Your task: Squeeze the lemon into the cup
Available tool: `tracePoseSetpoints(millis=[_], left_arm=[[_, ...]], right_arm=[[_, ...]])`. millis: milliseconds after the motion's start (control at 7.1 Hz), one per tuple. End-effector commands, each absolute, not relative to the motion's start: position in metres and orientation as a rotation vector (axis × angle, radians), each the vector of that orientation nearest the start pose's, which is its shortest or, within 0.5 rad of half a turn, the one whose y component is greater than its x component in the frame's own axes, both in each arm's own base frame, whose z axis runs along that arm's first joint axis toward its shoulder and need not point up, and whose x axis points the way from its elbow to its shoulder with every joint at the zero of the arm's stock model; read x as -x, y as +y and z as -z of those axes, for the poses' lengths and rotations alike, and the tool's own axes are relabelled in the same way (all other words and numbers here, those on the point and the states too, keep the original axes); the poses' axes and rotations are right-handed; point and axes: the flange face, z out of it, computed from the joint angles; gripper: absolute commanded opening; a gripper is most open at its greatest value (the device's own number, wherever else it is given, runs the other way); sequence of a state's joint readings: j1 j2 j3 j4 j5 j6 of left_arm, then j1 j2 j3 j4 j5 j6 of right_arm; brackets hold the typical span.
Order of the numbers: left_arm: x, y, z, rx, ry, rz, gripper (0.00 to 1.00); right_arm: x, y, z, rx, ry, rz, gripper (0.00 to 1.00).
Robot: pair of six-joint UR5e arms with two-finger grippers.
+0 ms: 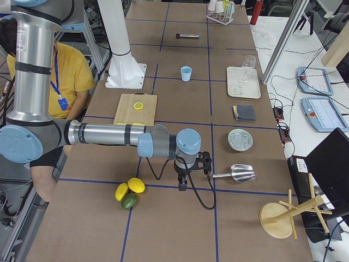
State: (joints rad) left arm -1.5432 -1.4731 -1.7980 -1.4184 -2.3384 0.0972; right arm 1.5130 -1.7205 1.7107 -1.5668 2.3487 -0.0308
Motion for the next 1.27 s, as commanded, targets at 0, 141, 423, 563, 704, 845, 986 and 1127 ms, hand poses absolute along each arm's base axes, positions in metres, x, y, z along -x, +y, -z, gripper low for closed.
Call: tracePoseSetpoints(millis=[0,141,423,563,704,845,986,1127], left_arm=[[0.0504,-0.4472,-0.6036,-0.022,0.787,-0.118,1.0],[0.0512,-0.4472,-0.6014,-0.027,0.785,-0.119,1.0],[0.0519,-0.4481,-0.604,-0.043,0.785,-0.125,1.0],[0.0518,-0.45,-0.6046,-0.065,0.784,-0.134,1.0],[0.0526,-0.45,-0.6012,-0.071,0.782,-0.135,1.0],[0.0539,-0.4489,-0.5978,-0.074,0.783,-0.132,1.0],[0.0545,-0.4481,-0.5991,-0.072,0.785,-0.13,1.0],[0.0542,-0.4486,-0.6004,-0.069,0.79,-0.129,1.0]], right_arm=[[-0.0383,-0.4319,-0.6562,0.007,-0.778,0.095,1.0],[-0.0382,-0.4332,-0.6556,0.008,-0.778,0.088,1.0],[-0.0387,-0.4352,-0.6504,-0.001,-0.78,0.086,1.0],[-0.0379,-0.436,-0.649,-0.002,-0.781,0.09,1.0],[-0.0378,-0.4353,-0.6496,0.0,-0.783,0.088,1.0],[-0.0379,-0.4354,-0.6495,-0.002,-0.781,0.09,1.0],[-0.0386,-0.4353,-0.6495,-0.003,-0.781,0.088,1.0],[-0.0379,-0.4354,-0.6495,-0.003,-0.781,0.091,1.0]])
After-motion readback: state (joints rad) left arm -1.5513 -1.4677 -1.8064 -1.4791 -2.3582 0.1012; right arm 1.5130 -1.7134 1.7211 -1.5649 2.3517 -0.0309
